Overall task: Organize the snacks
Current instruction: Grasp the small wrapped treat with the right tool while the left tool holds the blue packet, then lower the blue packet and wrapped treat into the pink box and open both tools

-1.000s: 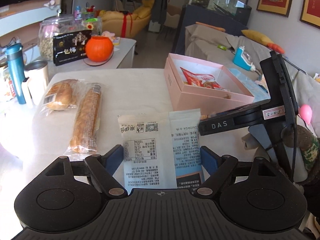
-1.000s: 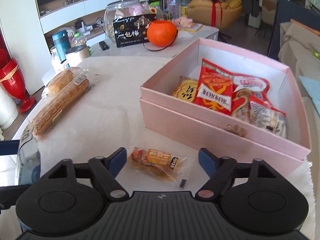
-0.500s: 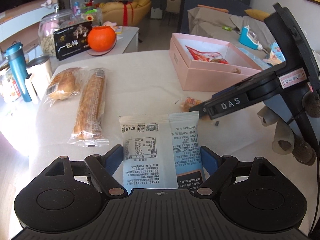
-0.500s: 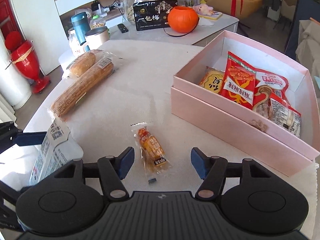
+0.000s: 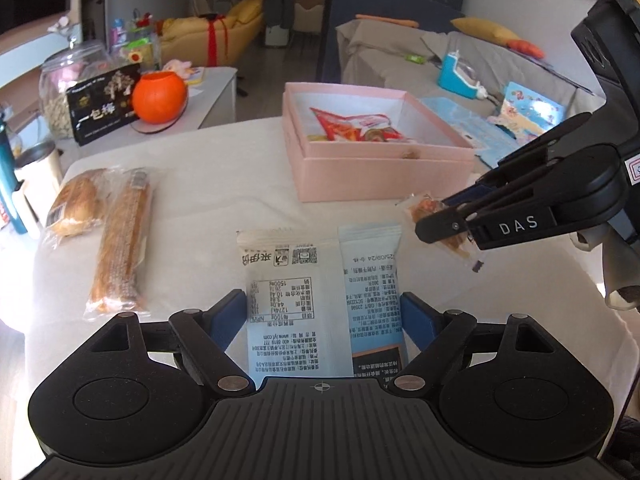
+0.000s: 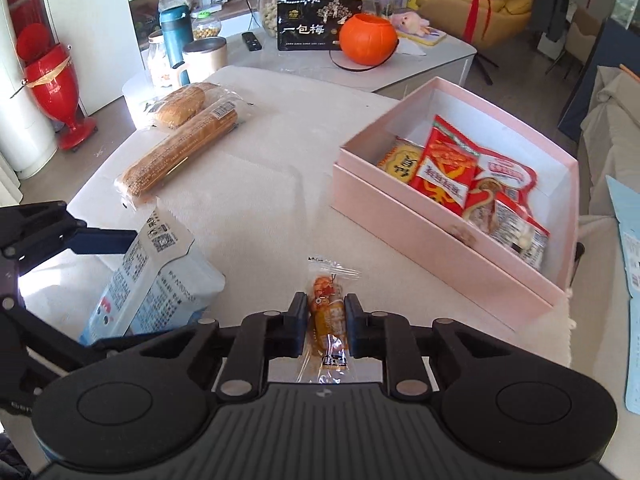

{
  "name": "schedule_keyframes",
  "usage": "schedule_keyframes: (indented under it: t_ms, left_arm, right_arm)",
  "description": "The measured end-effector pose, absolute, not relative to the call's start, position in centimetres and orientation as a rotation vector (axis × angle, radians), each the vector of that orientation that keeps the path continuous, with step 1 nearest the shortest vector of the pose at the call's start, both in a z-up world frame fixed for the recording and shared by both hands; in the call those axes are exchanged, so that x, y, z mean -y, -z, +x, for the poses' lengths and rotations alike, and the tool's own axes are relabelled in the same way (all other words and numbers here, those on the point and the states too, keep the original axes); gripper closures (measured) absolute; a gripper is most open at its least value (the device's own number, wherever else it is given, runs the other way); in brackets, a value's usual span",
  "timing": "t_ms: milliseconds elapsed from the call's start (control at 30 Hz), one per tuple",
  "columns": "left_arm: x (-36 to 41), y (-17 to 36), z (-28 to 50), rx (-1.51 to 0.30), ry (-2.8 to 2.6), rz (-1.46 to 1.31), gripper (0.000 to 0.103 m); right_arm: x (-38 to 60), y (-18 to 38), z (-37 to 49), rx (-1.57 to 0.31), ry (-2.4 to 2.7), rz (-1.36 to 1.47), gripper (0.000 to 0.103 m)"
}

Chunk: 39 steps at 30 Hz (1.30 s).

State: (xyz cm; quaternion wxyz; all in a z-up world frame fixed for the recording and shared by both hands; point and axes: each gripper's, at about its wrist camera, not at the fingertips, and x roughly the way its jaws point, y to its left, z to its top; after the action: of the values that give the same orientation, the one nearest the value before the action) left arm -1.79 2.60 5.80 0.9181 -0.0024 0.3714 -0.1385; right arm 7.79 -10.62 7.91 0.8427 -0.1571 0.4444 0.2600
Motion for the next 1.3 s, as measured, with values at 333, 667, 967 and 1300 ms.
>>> schedule_keyframes:
  t_ms: [333,667,967,1300]
  left_arm:
    - [1.7,-2.5,3.8,-0.878,0.28,0.139,0.014]
    - [1.3,-1.8,6.9,-0.958,0.306,0.138,0.01]
    - [1.3,-3.0,5.9,-0.898,0.358,0.074,0.013]
    - [1.0,-18.7,3.4,-0.442,0.375,0.037,0.013]
  right_arm:
    - [16.5,-7.3,6.7,-0.98,-0.442,-0.322,0.084]
    - [17.2,-3.3,7.7,-1.018,-0.448,-0.291,0.075]
    - [17.9,-4.3,6.7,-1.007,-0.439,-0.288,0.084]
    - [21.1,-18.0,7.0,-0.681,-0.406,-0.154,0.084]
